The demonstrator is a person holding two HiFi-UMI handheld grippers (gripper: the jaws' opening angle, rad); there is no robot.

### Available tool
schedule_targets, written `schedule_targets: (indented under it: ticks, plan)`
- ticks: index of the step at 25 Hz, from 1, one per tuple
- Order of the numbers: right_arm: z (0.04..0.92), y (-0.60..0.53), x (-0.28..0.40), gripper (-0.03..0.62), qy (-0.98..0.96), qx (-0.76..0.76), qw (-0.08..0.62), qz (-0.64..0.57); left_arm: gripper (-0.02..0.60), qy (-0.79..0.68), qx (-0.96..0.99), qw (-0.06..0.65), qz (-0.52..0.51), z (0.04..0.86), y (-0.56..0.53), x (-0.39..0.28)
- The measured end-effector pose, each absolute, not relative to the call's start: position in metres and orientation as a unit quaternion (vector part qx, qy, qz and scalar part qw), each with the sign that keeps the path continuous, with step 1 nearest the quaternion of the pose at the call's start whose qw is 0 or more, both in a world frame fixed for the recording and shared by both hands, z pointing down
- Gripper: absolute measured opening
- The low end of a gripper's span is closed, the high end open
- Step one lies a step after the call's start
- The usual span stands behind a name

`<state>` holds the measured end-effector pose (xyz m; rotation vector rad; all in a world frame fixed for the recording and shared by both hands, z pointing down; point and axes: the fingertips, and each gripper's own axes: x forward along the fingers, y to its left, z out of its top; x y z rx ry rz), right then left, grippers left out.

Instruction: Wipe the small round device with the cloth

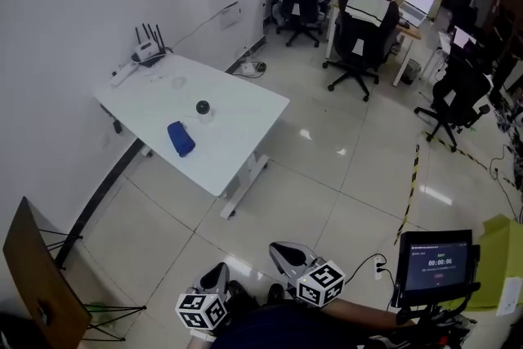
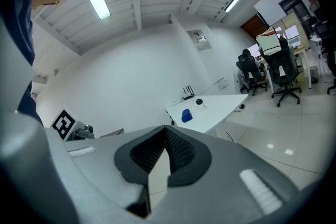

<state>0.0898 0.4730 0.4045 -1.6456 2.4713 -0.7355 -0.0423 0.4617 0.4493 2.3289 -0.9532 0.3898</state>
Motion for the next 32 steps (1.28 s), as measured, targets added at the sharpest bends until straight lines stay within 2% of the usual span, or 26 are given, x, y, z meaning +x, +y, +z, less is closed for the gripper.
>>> schedule_targets:
  ticks: [11,25,32]
  plan:
    - [0.4,0.394,0.116,0.011,0.798,-0.554,0.031,-0.235,0.003,-0.339,0.88,0.3,0.145,0.449,0.379,-0.013]
    - [0.405,0.257,0.07,0.011,0.779,-0.579,0.008,-0.239,0.003,-0.31,0.886,0.317,0.136,0.451,0.234,-0.052]
    - [0.41,0.222,0.058,0.011,0.775,-0.584,-0.004,-0.244,0.003,-0.301,0.885,0.327,0.138,0.461,0.199,-0.066]
